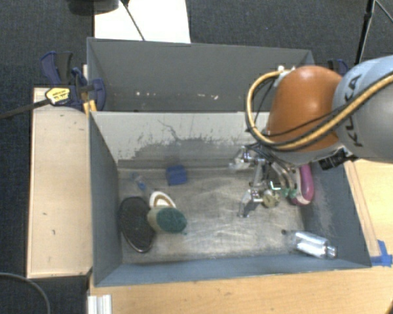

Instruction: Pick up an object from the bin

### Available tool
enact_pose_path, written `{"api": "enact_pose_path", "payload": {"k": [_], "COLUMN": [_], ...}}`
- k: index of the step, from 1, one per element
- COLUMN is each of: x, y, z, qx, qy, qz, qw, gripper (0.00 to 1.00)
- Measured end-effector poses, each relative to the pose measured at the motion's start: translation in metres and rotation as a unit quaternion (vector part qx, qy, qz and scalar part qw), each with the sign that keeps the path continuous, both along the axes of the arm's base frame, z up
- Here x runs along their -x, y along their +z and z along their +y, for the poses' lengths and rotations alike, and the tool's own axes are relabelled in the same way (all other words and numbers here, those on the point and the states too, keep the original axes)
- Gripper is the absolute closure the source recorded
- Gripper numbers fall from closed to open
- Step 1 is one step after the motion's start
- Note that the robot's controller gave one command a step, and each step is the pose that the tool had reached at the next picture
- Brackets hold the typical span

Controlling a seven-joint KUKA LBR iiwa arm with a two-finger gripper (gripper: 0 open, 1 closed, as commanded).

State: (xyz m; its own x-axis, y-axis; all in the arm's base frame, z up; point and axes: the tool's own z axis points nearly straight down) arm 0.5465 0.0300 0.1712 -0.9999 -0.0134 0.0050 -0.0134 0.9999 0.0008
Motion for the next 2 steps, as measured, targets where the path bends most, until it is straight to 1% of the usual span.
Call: {"api": "enact_pose_path", "payload": {"k": [1,2], "x": [0.0366,0.0334], "y": [-0.0863,-0.0829], "z": [0.1212,0.1159], "qx": [-0.002,0.0], "qy": [0.05,0.045], "qz": [-0.0005,-0.0038], "qw": [0.9987,0.999], "gripper": [0.0,1.0]}}
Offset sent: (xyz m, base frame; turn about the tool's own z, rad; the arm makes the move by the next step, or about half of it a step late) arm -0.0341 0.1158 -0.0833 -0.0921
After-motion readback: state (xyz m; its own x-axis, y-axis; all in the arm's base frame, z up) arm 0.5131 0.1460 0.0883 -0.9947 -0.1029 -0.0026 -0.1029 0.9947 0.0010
